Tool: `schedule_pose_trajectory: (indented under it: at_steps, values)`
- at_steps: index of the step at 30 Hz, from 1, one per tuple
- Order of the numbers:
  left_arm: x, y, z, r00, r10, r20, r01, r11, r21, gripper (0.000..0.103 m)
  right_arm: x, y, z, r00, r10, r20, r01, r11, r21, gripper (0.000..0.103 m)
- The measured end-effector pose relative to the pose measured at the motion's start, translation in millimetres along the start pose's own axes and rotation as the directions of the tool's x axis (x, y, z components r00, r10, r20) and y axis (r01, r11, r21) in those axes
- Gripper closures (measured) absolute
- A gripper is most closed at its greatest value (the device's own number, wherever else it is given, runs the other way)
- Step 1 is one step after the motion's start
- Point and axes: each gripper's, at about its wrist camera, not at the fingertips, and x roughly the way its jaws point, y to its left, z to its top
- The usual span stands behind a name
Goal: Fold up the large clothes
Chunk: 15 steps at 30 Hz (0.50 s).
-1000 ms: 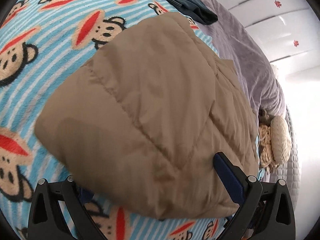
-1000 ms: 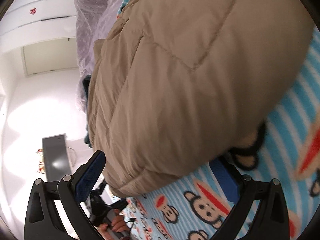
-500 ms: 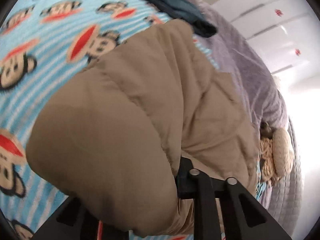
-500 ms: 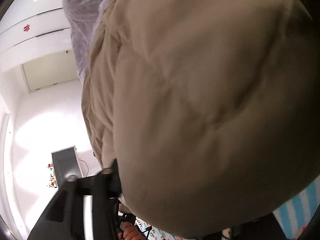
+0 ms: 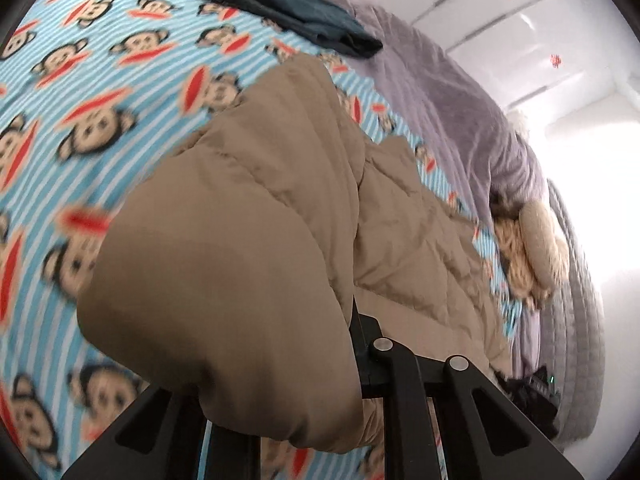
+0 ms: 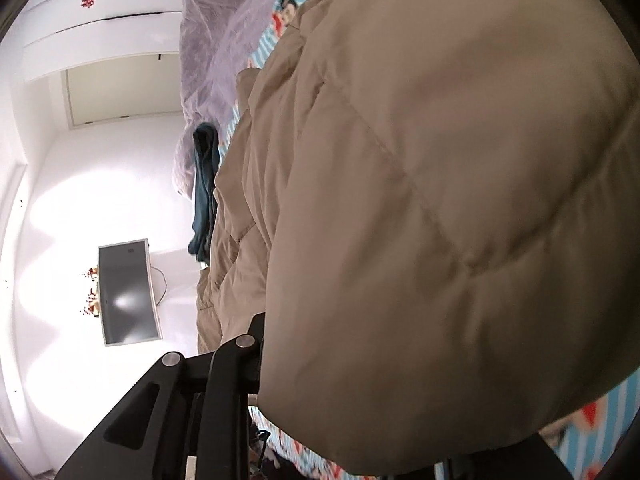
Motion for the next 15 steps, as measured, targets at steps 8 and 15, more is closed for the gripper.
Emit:
schedule_pose_trajectory:
  at_steps: [8, 15]
  values:
    - [-18.6, 45.9, -75.0, 0.985, 0.022, -0.17, -0.029, 0.999, -0.038, 0.084, -29.1, -51.0, -61.4, 0.997, -0.046, -0.064, 0.05, 0.997, 0.059, 0.075]
    - [-17.4, 58.4, -91.2, 0.965, 0.159, -0.208, -0.169, 0.985, -0.035, 0.052, -24.5, -71.5, -65.3, 0.993, -0.095, -0.07, 0.104, 0.985, 0.14, 0.061]
